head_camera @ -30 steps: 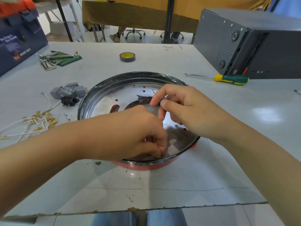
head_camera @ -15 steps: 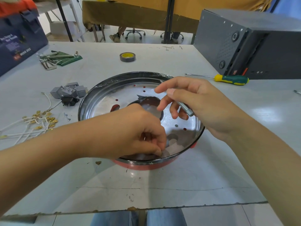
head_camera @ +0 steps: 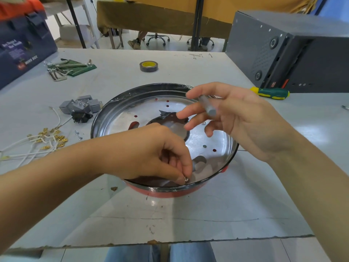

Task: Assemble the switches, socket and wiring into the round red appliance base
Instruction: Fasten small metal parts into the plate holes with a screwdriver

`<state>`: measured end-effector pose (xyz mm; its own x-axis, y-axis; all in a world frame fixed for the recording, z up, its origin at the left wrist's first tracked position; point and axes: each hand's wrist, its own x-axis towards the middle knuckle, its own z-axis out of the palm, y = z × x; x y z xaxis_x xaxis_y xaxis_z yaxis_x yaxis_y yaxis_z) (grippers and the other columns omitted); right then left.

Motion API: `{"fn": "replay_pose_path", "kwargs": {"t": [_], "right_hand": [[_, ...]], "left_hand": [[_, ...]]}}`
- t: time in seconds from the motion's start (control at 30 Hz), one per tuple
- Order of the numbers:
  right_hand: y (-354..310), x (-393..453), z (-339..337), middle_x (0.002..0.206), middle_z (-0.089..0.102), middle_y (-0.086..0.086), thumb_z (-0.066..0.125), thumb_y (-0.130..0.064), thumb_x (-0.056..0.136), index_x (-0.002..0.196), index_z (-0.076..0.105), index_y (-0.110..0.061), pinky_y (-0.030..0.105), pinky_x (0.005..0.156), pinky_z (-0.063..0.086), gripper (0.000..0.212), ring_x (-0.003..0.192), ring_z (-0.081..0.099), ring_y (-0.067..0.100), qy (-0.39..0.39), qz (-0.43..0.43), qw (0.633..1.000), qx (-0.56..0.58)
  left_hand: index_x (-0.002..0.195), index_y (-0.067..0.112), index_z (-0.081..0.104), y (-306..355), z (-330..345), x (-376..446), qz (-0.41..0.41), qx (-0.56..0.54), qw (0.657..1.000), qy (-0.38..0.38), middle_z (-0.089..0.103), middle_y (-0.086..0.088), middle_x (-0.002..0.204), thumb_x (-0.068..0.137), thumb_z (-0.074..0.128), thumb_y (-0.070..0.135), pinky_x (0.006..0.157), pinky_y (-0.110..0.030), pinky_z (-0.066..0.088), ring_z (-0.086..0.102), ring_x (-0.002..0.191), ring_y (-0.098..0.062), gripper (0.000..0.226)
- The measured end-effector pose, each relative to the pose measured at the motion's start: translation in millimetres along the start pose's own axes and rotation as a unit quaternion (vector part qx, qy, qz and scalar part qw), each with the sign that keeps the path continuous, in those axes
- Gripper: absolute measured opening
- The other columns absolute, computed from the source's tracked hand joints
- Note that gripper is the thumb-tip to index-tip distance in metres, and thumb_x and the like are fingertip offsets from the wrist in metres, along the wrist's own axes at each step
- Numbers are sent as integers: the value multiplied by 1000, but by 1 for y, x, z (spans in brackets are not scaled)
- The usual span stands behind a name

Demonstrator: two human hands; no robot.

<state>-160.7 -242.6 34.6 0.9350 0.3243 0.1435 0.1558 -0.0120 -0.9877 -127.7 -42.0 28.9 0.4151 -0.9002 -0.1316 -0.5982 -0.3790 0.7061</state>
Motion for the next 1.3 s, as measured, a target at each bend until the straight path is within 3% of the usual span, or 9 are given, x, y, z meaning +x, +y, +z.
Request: {"fn": "replay_pose_path", "kwargs": {"t": [0.13,0.27,0.33,0.47,0.63,0.83,1.0,1.17,1.3], "right_hand": [[-1,-3,2,73,72,9,51,-16,88,91,59,-14,19,52,45,9,59,66,19,23,-24,999,16],[-5,-6,6,47,54,-2,45,-26,92,76,68,-20,14,45,36,30,40,44,8,10,-29,1000,-7],[-6,-9,9,49,50,-4,49,-27,89,72,72,-22,12,45,34,29,45,43,5,-11,-24,999,-42],[-6,-12,18,67,67,2,57,-13,83,71,72,-14,15,50,43,19,55,56,5,-62,-18,994,-91],[-4,-14,21,68,65,6,61,-7,80,77,64,-9,20,56,50,5,55,60,8,-88,14,988,-127],[-4,-14,23,66,61,-3,61,-9,80,72,64,-19,16,57,47,14,57,58,3,-91,9,980,-179],[-6,-15,23,65,59,-6,61,-10,80,71,64,-18,14,57,45,12,59,56,1,-99,13,974,-205],[-8,-14,23,64,56,2,62,-11,80,71,64,-18,13,58,43,12,58,53,4,-111,11,966,-235],[-9,-12,23,61,48,-1,62,-14,80,72,65,-19,10,59,37,10,57,44,3,-123,11,958,-260]], "left_hand": [[82,27,72,0,1,0,-3,-22,1000,-2,67,6,76,78,75,20,68,-16,46,61,69,-8,9],[81,27,71,-1,1,0,-2,-27,1000,-4,66,8,75,78,75,19,66,-13,44,60,66,-6,10],[81,28,71,-2,1,0,-2,-29,1000,-3,66,9,73,78,75,18,66,-13,44,60,66,-5,11],[78,31,69,-2,1,1,7,-29,1000,4,63,14,67,76,76,17,65,-12,43,60,63,-3,16],[77,36,66,-2,0,1,18,-18,1000,7,60,20,62,76,76,17,63,-8,41,58,60,0,22],[75,30,67,-3,0,2,10,-23,1000,5,60,16,61,76,76,18,63,-12,43,58,59,-2,15],[74,29,67,-3,0,3,10,-34,999,2,62,10,64,77,76,17,62,-12,42,58,59,-4,15],[76,24,68,-5,0,3,9,-31,999,-2,63,10,63,78,75,18,62,-12,42,58,58,-4,10],[76,23,67,-4,0,3,11,-24,1000,-1,62,10,62,78,74,18,61,-10,42,58,58,-4,9]]}}
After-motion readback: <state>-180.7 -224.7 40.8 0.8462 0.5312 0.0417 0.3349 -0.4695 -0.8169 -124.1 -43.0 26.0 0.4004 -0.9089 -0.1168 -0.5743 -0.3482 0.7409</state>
